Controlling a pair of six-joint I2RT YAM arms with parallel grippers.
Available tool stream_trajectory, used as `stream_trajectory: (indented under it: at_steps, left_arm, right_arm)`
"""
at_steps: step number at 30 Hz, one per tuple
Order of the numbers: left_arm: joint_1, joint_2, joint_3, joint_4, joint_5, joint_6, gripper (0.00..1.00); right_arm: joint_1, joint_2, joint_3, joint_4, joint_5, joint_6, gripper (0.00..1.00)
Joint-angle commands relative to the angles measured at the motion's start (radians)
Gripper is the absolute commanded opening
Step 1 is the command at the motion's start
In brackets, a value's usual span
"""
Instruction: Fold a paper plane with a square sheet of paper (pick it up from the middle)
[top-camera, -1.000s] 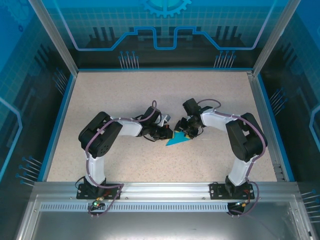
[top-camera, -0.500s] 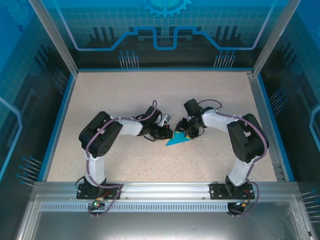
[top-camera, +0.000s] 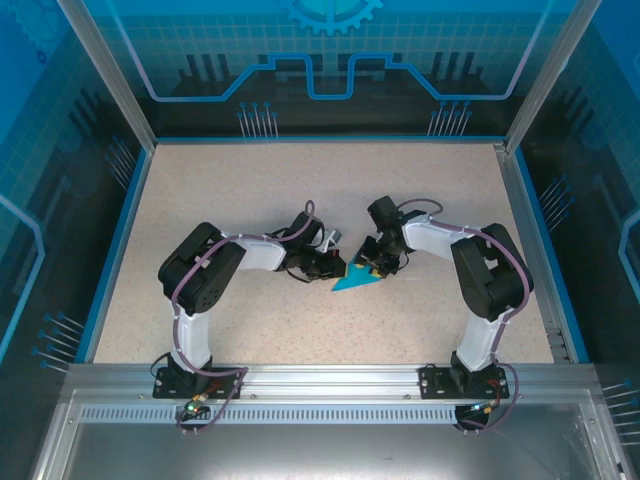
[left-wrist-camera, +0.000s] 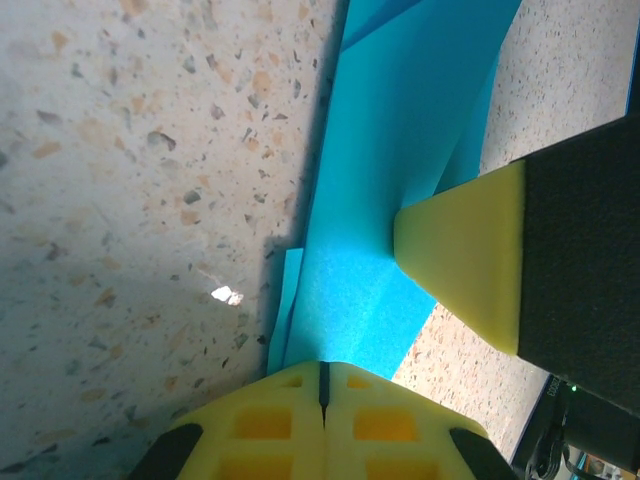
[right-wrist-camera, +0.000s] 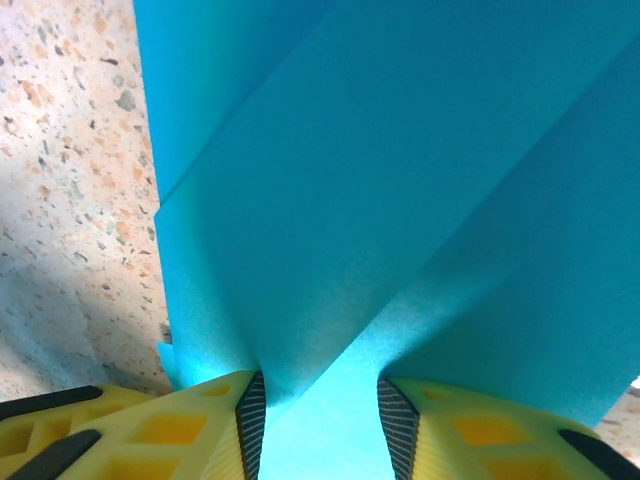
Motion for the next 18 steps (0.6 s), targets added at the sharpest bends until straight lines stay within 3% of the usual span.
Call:
stream_trajectory:
  at_steps: [1,18]
  left_arm:
    - [-0.005,-0.002,0.033,-0.038,0.023,0.011,0.06]
    - [-0.008,0.060,0.116,-0.059,0.037,0.004,0.06]
  right_arm:
    - [-0.007,0.082,-0.024,-0.031,0.026,0.001,0.39]
    - [-0.006,0.099,-0.021,-0.030,0.016,-0.003,0.39]
